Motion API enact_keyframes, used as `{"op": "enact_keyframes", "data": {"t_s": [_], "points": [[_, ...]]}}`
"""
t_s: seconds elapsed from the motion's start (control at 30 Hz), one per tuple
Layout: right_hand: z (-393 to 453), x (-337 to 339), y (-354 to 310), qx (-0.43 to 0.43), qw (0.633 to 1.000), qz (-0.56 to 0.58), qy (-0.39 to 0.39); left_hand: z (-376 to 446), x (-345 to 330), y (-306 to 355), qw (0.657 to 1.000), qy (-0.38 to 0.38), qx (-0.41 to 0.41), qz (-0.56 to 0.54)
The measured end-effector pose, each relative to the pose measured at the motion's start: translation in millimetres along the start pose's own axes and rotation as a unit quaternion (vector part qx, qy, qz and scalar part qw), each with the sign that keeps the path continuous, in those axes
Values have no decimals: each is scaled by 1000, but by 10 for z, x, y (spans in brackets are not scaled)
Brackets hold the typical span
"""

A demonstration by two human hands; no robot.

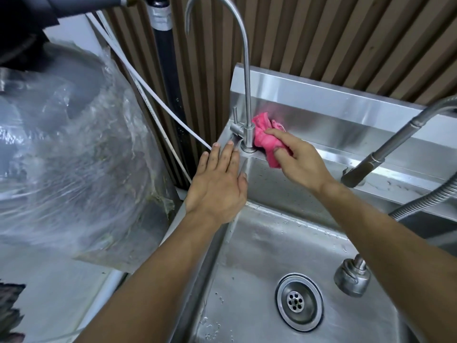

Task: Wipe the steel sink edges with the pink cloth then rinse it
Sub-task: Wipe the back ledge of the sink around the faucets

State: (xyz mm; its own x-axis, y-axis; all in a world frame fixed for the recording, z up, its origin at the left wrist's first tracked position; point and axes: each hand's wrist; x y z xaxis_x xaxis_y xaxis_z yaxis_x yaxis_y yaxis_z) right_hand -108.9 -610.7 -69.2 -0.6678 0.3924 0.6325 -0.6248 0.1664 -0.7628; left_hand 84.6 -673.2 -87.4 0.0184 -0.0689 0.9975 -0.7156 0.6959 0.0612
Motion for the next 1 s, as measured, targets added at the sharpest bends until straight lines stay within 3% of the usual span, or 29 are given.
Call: {"op": "enact_keyframes", "data": {"t_s": [0.07, 0.2, 0.27, 0.37, 0.47, 0.53, 0.63, 0.67, 0.73, 0.8, 0.83, 0.87, 1.0], "points": [[2, 39, -10, 21, 999, -25, -28, -12, 5, 12, 1000, 0, 2, 6], [-119, -105, 97, 158, 932, -325, -3, -29, 26, 16, 1000, -8, 0, 14], [-176, -157, 186, 170, 927, -333, -35, -33, 35, 16, 1000, -8, 1, 14], [-110, -48, 153, 163, 964, -205, -39, -29, 35, 11, 1000, -7, -2, 7], [93, 44, -145, 50, 999, -7, 7, -18, 25, -4, 1000, -2, -3, 5], [172, 19, -231, -22, 994, 104, 21, -16, 25, -2, 1000, -1, -3, 5], [188, 47, -216, -13, 986, 165, 26, -8, 24, -4, 1000, -2, -4, 5], [157, 58, -203, 25, 990, 135, 15, -3, 22, -6, 1000, -2, -4, 4], [118, 93, -140, 137, 990, -46, 7, 6, 16, -10, 1000, -4, -3, 5], [106, 84, 25, 244, 929, -275, 41, 12, 13, -8, 1000, -7, -5, 7], [96, 66, 96, 265, 903, -335, 56, 8, 13, -9, 1000, -7, -6, 9], [84, 47, 171, 264, 894, -359, 54, 7, 12, -9, 1000, -7, -6, 10], [40, 7, 325, 190, 925, -326, -41, 11, -2, -11, 1000, -7, -5, 7]]}}
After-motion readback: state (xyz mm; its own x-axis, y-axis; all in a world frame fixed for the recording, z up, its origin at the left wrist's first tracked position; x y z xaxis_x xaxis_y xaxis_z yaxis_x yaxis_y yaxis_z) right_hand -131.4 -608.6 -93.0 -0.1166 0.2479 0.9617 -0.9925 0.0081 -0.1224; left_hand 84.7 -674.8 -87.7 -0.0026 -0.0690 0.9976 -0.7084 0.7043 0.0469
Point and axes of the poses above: each hand's wrist, its own z-axis towards the middle knuckle, its own x-axis out of the back of the hand, y = z × x, and after that the axes turned 1 degree about z, right-handed
